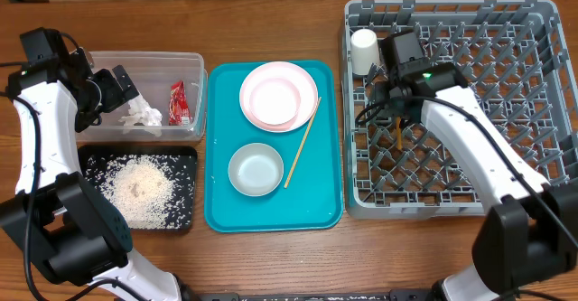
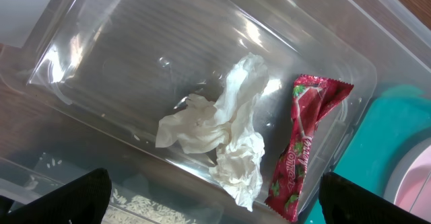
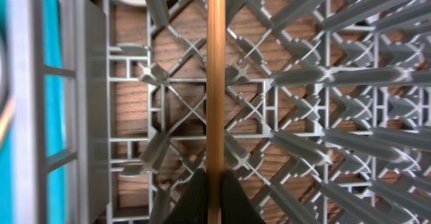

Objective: Sort waste into correct bins and load items into the dishwasher
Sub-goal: 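Carry chopstick with right gripper into dish rack and release, then move right gripper back to remaining chopstick on teal tray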

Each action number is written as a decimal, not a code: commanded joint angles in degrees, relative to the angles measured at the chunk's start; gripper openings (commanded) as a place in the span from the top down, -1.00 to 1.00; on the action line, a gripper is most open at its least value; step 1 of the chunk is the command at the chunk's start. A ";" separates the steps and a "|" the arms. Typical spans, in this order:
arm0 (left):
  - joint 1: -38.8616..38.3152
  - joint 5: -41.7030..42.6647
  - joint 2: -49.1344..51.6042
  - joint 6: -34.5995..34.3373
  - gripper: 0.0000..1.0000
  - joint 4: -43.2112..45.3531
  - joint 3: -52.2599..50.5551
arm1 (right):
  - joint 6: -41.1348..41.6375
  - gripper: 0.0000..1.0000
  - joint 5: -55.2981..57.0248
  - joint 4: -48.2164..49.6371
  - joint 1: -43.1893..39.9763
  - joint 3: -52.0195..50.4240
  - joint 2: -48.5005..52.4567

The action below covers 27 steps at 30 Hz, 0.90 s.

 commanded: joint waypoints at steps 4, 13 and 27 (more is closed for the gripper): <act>-0.55 -0.33 -1.92 1.07 -1.00 -0.11 0.90 | -0.24 0.76 -0.33 0.46 -0.37 0.87 2.08; -0.55 -0.35 -1.92 1.07 -1.00 -0.11 0.90 | -0.22 0.72 -0.39 0.28 -0.37 0.87 2.05; -0.66 -0.33 -1.92 1.07 -1.00 -0.11 0.90 | 2.43 0.60 -23.23 0.11 -0.37 1.05 2.03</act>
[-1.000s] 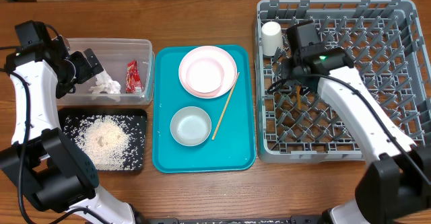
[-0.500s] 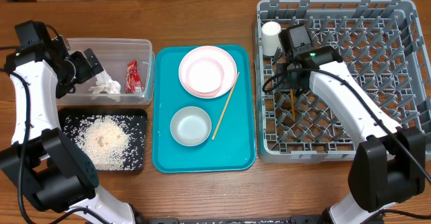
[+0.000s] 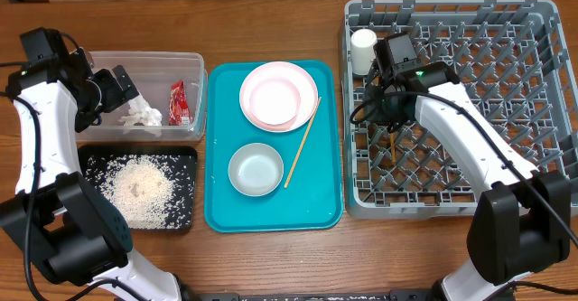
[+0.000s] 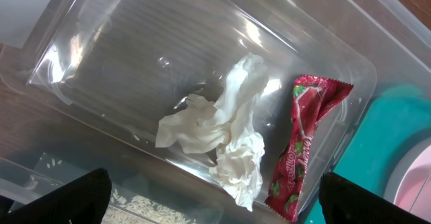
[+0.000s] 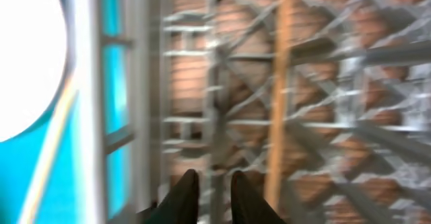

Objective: Sort waste into correct bins and load items into the dishwasher
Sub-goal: 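Move right gripper back to remaining chopstick on teal tray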

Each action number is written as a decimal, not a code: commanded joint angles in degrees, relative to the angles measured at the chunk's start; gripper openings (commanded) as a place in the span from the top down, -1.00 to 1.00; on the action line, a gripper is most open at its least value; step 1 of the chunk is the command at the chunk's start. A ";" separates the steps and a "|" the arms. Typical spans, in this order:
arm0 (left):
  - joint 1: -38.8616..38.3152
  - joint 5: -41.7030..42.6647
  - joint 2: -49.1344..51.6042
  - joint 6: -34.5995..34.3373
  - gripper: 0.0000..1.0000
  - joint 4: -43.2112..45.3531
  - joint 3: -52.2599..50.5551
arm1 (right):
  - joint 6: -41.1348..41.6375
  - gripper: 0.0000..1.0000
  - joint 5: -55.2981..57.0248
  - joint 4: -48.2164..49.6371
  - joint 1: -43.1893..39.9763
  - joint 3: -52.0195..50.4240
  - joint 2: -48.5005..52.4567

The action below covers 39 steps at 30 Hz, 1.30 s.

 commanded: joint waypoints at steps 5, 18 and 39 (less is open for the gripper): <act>-0.66 -0.33 -1.92 1.07 -1.00 -0.13 0.90 | 0.76 0.55 -15.80 0.57 -0.37 1.05 0.00; -0.68 -0.33 -1.92 1.07 -1.00 -0.13 0.90 | 1.97 0.21 -30.91 1.29 -0.22 3.13 0.00; -0.68 -0.33 -1.92 1.07 -1.00 -0.13 0.90 | 9.79 -0.97 -31.98 3.13 16.31 3.13 0.02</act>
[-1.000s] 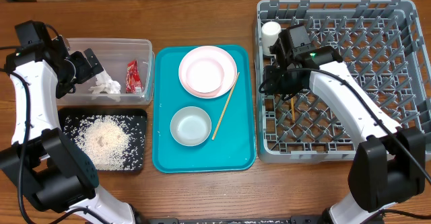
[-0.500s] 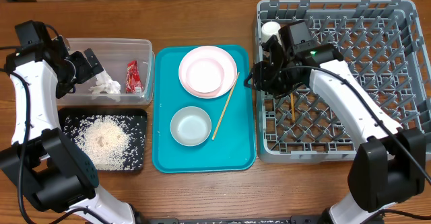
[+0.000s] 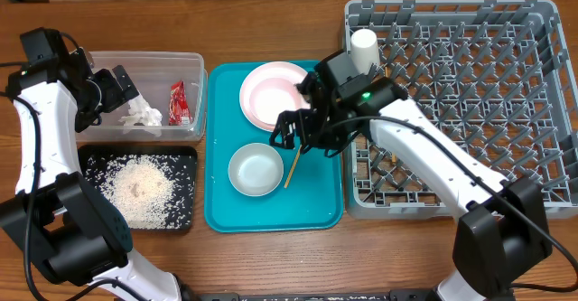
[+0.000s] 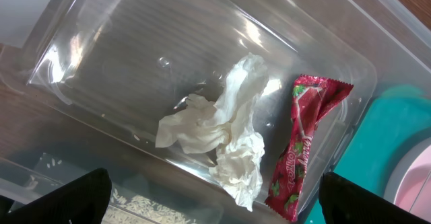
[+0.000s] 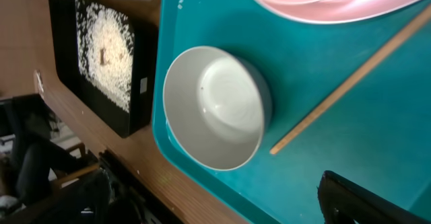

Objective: Sort waste into correct bins and load items into the dishwasher
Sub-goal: 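Move right gripper back to remaining chopstick on teal tray, then lower right gripper and grasp the second wooden chopstick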

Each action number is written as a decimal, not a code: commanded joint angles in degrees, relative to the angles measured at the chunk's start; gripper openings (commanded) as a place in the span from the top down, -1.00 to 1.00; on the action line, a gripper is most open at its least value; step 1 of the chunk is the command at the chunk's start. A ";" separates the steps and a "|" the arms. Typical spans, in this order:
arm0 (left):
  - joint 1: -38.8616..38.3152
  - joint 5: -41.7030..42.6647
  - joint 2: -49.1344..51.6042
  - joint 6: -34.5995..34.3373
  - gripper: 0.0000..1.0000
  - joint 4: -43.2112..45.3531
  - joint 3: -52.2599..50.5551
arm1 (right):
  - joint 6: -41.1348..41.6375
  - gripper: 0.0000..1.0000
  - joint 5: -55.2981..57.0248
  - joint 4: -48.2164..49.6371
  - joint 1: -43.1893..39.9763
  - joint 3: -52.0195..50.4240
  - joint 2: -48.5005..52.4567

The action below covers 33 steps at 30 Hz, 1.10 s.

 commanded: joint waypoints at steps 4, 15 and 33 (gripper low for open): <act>-0.68 -0.33 -1.90 1.07 -1.00 -0.11 0.90 | 0.35 0.06 -0.24 2.29 1.53 1.62 0.00; -0.70 -0.35 -1.92 1.07 -1.00 -0.11 0.90 | 21.22 0.89 22.29 4.07 2.67 -0.02 0.00; -0.70 -0.33 -1.92 1.07 -1.00 -0.11 0.90 | 33.35 0.88 45.83 6.88 10.91 -2.12 0.24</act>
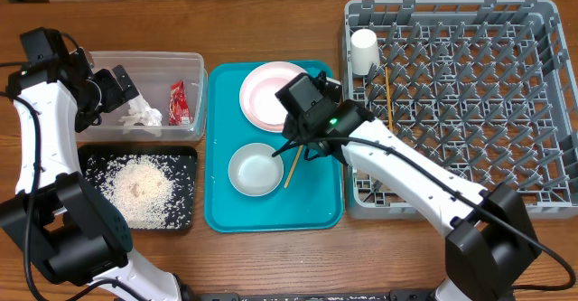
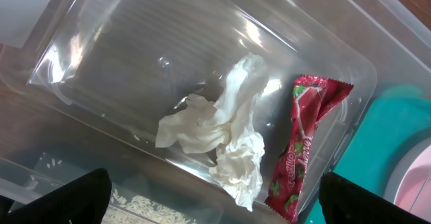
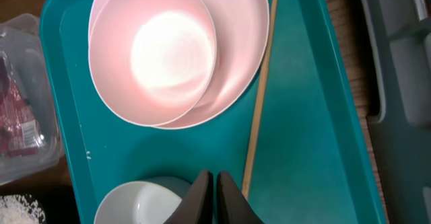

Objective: Sort waste into correct bins and load items into the dishwasher
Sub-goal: 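Lower right gripper and grasp the second wooden chopstick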

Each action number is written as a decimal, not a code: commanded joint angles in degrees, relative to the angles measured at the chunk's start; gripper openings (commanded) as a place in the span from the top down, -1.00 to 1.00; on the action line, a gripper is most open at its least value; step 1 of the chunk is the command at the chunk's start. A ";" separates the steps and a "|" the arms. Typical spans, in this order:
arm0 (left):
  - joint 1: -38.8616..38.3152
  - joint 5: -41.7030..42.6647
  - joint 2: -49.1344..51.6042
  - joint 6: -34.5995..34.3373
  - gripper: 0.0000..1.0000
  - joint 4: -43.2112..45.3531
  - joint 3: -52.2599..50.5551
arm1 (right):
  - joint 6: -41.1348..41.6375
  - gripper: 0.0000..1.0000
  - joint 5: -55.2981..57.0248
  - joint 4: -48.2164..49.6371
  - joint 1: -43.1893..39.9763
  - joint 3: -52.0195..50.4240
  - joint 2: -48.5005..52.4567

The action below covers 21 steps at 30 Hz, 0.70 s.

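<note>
A wooden chopstick (image 3: 259, 96) lies on the teal tray (image 1: 321, 197), beside a pink bowl (image 3: 155, 66) stacked in a pink plate and a white bowl (image 1: 256, 169). My right gripper (image 3: 210, 181) hovers low over the tray, shut with nothing in it, just left of the chopstick and above the white bowl's rim (image 3: 135, 204). A second chopstick (image 1: 388, 89) rests in the grey dishwasher rack (image 1: 533, 12) near a white cup (image 1: 364, 51). My left gripper (image 2: 215, 207) hangs open over the clear bin (image 2: 101, 42), which holds a crumpled tissue (image 2: 222, 136) and a red wrapper (image 2: 303, 150).
A black tray of rice (image 1: 138, 188) sits in front of the clear bin. The rack's wall (image 3: 397, 49) rises just right of the teal tray. Bare wooden table surrounds everything.
My right gripper was wide open over the white bowl and the tray's chopstick; now it is shut, turned, and low beside that chopstick. The left arm has not moved.
At first my right gripper was shut on a chopstick over the rack. Then that chopstick lay in the rack, free of the fingers. Later the gripper was open above the tray, and now it is shut there. The left gripper stayed open over the clear bin.
</note>
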 commanded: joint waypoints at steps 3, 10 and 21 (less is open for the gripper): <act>-0.70 -0.33 -1.92 1.07 -1.00 -0.13 0.90 | 1.88 0.88 4.59 1.11 1.66 -0.83 1.09; -0.70 -0.33 -1.92 1.07 -1.00 -0.13 0.90 | 2.01 0.74 4.57 1.68 1.79 -0.83 4.94; -0.70 -0.33 -1.92 1.07 -1.00 -0.13 0.90 | 1.99 0.58 4.57 3.04 1.79 -0.83 9.22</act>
